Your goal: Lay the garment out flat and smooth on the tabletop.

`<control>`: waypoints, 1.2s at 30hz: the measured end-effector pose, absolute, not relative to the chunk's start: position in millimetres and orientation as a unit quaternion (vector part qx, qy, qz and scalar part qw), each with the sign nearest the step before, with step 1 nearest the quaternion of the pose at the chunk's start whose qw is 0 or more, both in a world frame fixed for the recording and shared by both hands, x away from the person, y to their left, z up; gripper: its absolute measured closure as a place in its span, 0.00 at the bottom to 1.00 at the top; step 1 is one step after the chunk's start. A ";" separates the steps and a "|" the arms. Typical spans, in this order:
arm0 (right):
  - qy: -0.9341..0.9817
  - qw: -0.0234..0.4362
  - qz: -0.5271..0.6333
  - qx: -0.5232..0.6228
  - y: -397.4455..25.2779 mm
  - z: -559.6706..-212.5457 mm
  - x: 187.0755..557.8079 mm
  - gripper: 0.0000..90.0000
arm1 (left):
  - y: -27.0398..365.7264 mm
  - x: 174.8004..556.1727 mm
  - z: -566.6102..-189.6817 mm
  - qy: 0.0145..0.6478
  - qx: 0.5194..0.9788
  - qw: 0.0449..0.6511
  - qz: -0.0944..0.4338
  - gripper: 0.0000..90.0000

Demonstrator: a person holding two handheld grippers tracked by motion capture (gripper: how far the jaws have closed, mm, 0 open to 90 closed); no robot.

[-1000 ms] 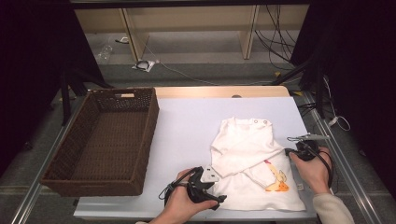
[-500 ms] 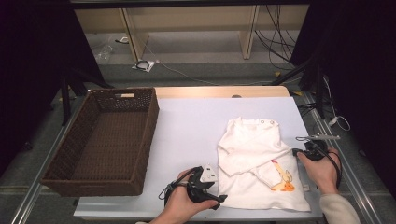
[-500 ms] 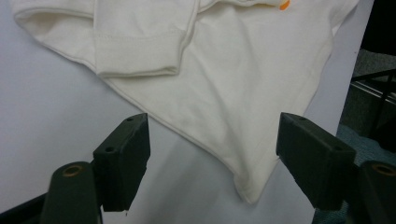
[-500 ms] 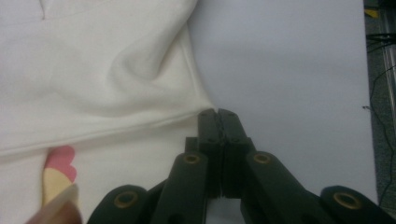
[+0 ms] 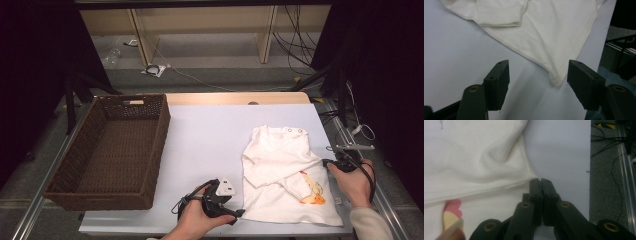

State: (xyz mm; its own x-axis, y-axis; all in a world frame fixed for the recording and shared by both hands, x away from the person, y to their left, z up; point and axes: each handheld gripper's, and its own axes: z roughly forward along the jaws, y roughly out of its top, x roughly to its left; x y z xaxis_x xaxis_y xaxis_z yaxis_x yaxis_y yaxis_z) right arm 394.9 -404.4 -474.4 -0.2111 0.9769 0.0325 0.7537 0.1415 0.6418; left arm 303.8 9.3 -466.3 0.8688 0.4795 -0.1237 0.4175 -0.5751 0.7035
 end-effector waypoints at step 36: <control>0.764 0.147 0.223 0.588 -389.2 -462.1 264.4 1.00 | -23.7 287.2 -474.7 0.217 0.921 0.323 0.028 0.94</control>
